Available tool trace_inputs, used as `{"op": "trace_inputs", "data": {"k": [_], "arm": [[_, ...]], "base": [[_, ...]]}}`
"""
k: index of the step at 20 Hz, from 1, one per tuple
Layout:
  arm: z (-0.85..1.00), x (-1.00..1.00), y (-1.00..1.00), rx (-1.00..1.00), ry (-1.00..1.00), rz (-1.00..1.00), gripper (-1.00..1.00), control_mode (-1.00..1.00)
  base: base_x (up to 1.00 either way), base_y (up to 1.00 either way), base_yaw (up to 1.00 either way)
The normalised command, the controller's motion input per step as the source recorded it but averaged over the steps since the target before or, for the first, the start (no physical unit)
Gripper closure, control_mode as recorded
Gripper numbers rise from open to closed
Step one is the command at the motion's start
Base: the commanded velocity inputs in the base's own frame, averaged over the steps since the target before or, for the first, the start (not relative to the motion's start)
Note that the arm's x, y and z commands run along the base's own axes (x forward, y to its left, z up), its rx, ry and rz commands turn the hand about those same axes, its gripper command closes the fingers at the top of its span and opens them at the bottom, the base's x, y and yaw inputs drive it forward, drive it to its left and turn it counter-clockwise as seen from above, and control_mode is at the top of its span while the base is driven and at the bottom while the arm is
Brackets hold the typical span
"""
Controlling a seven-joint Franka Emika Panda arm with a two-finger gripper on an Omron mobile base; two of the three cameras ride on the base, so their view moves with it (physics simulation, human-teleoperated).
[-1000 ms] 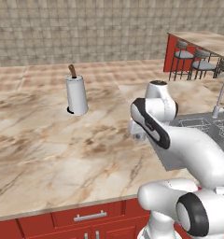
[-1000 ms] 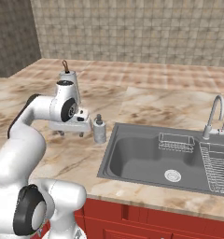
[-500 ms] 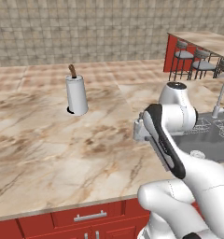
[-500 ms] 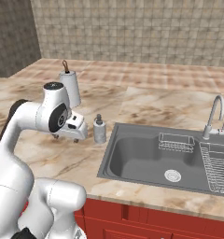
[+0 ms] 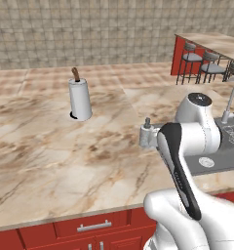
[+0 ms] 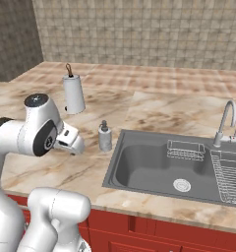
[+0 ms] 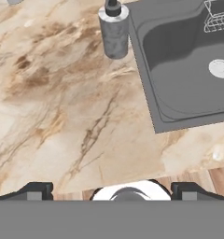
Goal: Locate and retrieve the soap dispenser and soap dispenser from the cabinet. Place them next to the sink.
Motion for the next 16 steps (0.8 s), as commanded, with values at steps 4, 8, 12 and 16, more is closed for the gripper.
{"op": "trace_inputs", "data": {"k": [4,8,12,16], "arm": [[0.09,-0.13,0.0,0.0,-0.03,0.0,-1.0,-1.0],[0.08,-0.24,0.0,0.0,-0.03,0.01,-1.0,-1.0],[0.02,-0.09,0.0,0.0,-0.01,0.0,-1.0,-1.0],[0.0,0.0,0.0,0.0,0.0,0.0,-1.0,-1.0]], "base": [[0.0,0.0,0.0],[0.0,0.0,0.0],[0.0,0.0,0.0],[0.0,0.0,0.0]]}}
